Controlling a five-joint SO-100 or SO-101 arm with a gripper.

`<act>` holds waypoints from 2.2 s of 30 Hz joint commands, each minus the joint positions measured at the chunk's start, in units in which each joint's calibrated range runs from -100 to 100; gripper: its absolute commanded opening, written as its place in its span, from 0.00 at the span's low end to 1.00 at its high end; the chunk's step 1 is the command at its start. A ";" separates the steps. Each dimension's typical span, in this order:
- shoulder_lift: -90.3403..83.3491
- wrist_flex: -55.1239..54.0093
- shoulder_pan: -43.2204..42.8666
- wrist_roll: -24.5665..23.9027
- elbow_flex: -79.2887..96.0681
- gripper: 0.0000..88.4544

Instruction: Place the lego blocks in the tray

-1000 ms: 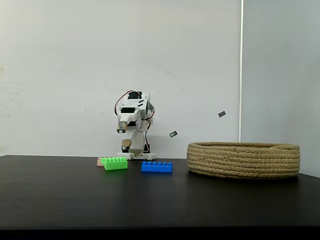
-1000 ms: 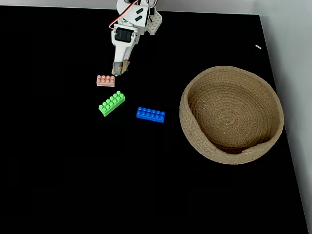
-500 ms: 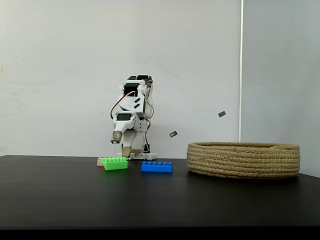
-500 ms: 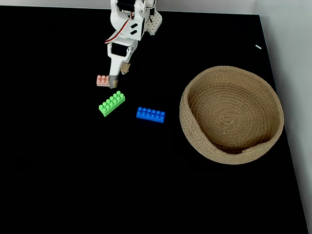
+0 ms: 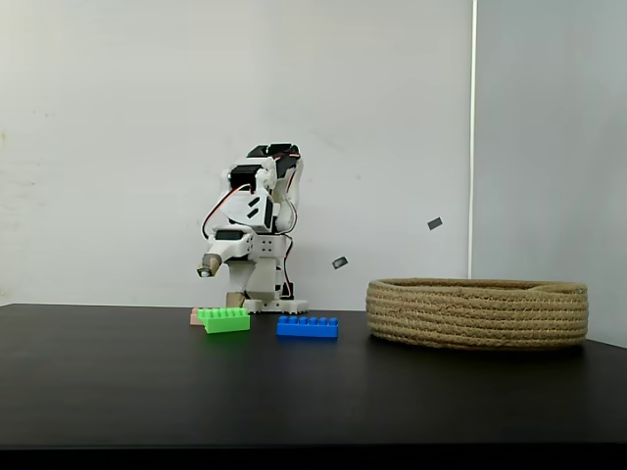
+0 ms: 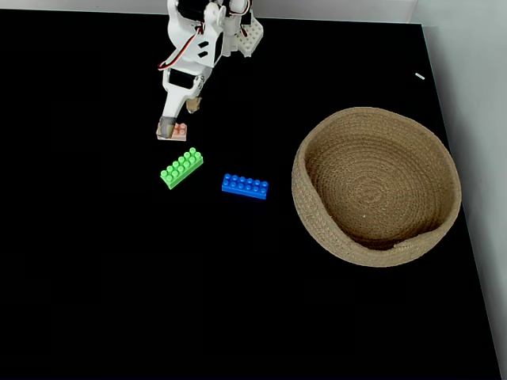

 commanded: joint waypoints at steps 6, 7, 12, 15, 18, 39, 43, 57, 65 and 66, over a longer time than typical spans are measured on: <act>5.10 -0.52 1.88 2.59 -5.67 0.52; 5.53 -0.60 1.88 2.93 -5.76 0.53; 8.80 -0.69 1.39 4.10 -6.58 0.51; 10.95 -0.77 1.22 4.69 -7.59 0.48; 13.79 -1.94 1.14 5.13 -8.77 0.43; 20.15 -3.02 2.38 9.57 -12.33 0.00; 13.10 -2.52 1.39 9.91 -12.05 0.00; -13.38 -3.52 -24.50 -8.55 -32.03 0.00; 4.84 -12.02 -40.82 -14.31 -39.14 0.00; 7.60 -12.02 -41.89 -15.14 -41.24 0.00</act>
